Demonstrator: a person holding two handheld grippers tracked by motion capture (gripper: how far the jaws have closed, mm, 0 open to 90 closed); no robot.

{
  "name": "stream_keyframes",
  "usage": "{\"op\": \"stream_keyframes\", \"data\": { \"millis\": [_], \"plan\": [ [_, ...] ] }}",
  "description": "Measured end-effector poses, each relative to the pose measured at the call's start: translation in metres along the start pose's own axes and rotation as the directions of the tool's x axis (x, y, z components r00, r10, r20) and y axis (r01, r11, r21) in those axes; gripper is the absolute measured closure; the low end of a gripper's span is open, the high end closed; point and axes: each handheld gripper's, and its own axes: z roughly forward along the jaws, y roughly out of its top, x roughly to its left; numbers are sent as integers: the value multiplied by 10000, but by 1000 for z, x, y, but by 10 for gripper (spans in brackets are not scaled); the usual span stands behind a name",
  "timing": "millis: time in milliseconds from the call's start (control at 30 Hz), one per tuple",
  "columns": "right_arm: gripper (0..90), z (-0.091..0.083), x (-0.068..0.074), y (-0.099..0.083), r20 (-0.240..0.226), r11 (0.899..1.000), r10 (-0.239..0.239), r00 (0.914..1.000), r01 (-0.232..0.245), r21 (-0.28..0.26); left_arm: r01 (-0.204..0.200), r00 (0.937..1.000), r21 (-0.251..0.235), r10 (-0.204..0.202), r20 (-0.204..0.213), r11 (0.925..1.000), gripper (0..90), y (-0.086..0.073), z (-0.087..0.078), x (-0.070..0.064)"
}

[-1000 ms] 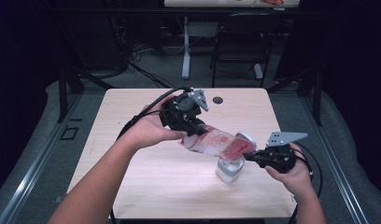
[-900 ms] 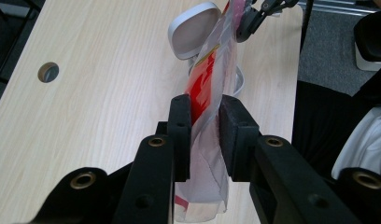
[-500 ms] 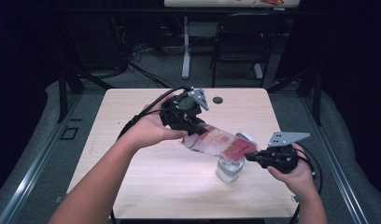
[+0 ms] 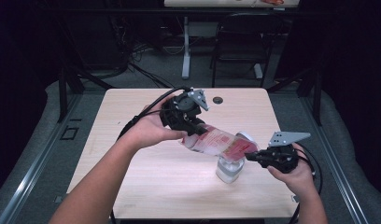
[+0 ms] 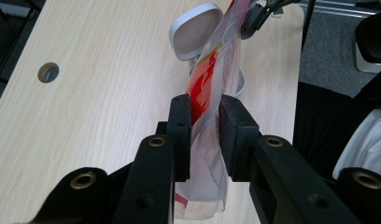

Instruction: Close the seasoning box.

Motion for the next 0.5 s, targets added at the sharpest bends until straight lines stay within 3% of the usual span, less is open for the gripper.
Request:
{"op": "stream_keyframes", "data": {
  "millis": [500],
  "plan": [
    [855,1,4,3,94,9997,-83,9999,86,-235,341,9994,-33,-341,107,9994,756,-18,3,4]
  ]
}}
